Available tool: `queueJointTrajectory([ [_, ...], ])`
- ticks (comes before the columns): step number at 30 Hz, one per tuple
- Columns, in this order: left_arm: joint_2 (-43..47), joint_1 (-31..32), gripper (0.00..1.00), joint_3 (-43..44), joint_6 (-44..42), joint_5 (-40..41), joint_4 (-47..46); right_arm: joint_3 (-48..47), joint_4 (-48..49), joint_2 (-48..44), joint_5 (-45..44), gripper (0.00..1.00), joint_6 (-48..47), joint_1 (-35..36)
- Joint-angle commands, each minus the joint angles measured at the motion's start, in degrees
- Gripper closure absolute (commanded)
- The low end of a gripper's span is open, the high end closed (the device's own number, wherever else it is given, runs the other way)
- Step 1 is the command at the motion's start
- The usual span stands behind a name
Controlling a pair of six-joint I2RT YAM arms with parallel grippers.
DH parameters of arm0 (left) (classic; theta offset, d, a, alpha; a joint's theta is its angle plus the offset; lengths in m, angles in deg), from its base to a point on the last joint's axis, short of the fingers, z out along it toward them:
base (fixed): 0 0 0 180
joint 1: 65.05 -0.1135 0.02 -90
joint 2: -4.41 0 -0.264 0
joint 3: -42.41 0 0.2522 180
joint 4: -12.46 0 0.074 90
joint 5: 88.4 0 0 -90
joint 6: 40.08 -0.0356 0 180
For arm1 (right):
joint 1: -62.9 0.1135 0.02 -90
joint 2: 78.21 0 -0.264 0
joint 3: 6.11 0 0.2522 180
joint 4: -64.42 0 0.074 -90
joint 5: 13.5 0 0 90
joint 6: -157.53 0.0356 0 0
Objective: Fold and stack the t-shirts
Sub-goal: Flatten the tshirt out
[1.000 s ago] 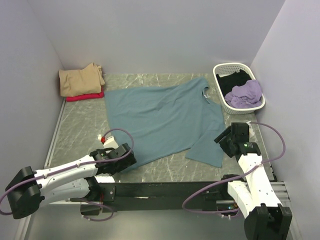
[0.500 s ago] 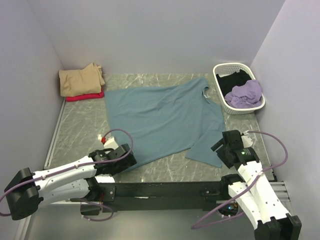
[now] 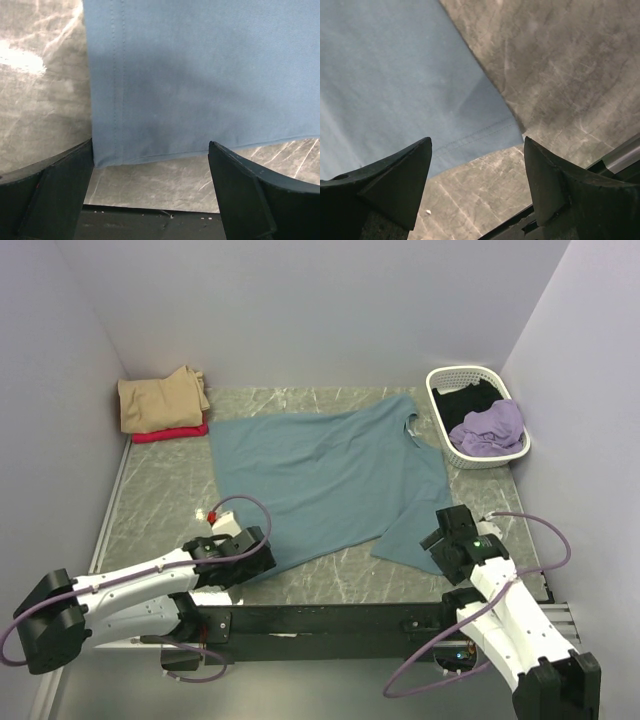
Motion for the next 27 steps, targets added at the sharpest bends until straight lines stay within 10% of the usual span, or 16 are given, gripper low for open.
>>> queueJointTrajectory([
  [1,-2.74,0.32,0.01,1.82,-1.90,0.85,-2.51,-0.43,1.78,2.27,-2.25,0.20,2.32,0.34],
  [18,-6.00,0.24,0.01,1.03,-1.81,-0.91,-4.18,0.71,7.23,9.40,-2.07,0.23,2.24,0.42],
  [27,-6.79,0.24,0.00,1.03,-1.81,-1.09,-4.27,1.77,10.66,11.77,-0.14,0.68,1.01,0.16],
])
